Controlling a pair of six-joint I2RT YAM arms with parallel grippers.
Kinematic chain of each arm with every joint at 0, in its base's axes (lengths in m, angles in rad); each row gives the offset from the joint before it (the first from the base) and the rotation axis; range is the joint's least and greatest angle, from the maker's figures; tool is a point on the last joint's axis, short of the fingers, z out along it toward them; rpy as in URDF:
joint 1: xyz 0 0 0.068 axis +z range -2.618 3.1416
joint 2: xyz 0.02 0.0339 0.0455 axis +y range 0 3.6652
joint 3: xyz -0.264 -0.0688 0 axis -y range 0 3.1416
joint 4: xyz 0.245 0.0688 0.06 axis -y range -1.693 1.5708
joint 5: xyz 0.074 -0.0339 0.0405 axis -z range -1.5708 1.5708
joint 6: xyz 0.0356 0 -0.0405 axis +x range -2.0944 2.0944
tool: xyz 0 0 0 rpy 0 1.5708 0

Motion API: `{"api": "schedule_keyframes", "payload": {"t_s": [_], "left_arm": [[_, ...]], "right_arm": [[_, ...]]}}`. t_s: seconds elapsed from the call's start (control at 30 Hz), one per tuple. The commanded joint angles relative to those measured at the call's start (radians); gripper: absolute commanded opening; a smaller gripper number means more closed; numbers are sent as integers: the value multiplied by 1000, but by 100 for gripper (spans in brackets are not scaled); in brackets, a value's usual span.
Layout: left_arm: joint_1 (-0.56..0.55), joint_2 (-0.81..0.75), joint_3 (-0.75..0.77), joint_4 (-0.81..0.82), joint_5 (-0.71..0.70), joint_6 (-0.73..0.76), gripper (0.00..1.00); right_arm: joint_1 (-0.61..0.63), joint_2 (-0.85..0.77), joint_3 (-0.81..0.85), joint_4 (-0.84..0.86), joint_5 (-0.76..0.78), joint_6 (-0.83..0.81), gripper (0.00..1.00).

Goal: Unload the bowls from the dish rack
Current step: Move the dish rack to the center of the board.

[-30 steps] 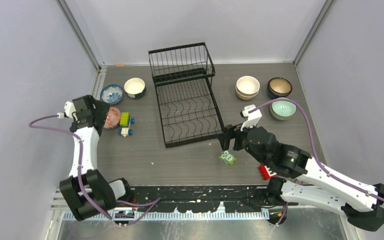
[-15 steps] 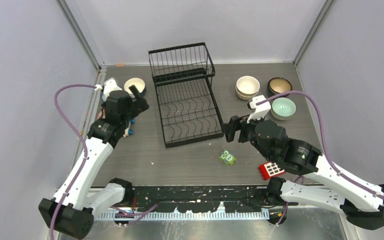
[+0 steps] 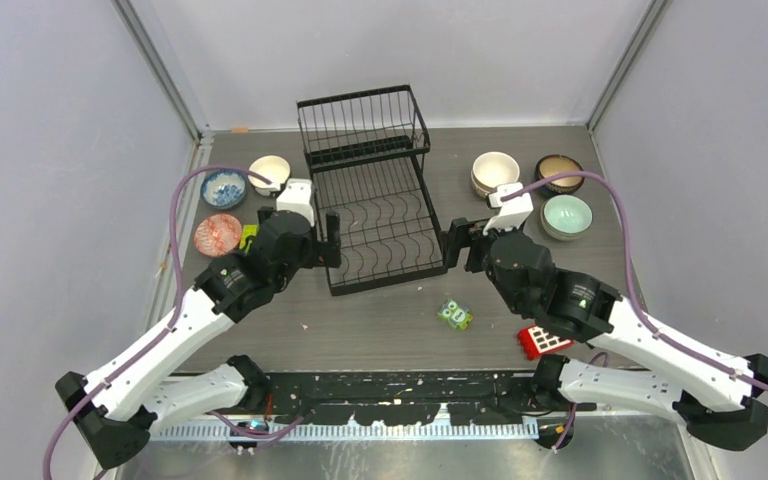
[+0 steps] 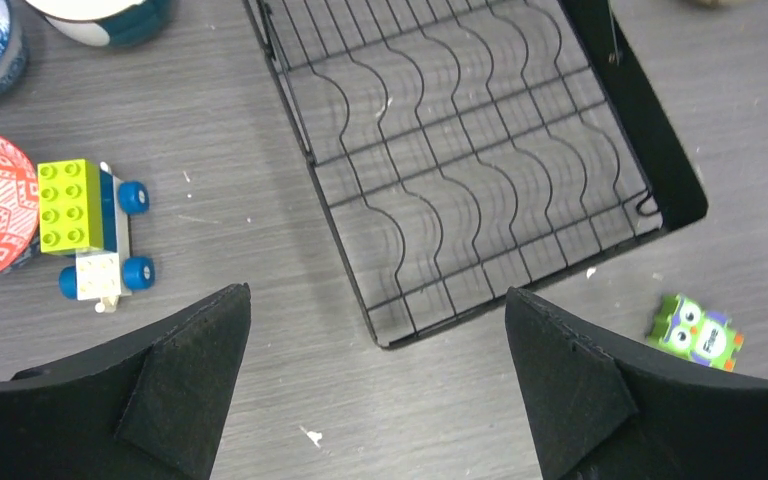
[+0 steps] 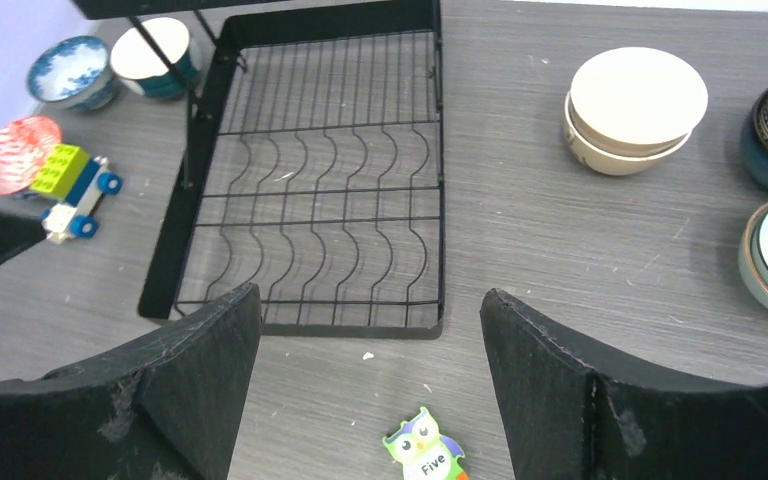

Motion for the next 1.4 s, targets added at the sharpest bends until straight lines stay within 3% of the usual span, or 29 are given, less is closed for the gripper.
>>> {"api": "schedule_keyframes", "payload": {"t_s": [0.0, 0.13, 0.33, 0.53, 0.77, 0.9, 1.07, 1.37], "left_arm": [[-18, -12, 18, -100, 33, 24, 100], [-18, -73, -15, -100, 54, 41, 100], [-16, -134, -26, -99, -76, 109, 100], [-17, -108, -28, -73, -23, 42, 100], [-17, -114, -41, -59, -133, -66, 100], [-17, -89, -63, -51, -111, -34, 100], [-16, -43, -75, -94, -36, -57, 100], [-16, -133, -222, -11, 90, -174, 100]], "right_arm": [[-2, 24, -62, 132, 147, 73, 84], [-29, 93, -40, 114, 70, 129, 84], [-84, 159, 49, 74, -38, 188, 84], [-310, 179, 166, -16, -316, 242, 84], [-356, 160, 317, -72, -268, 146, 85], [-357, 121, 194, 17, -243, 78, 86], [-359, 163, 57, 51, -115, 131, 86], [-411, 371, -62, 154, -259, 178, 79]]}}
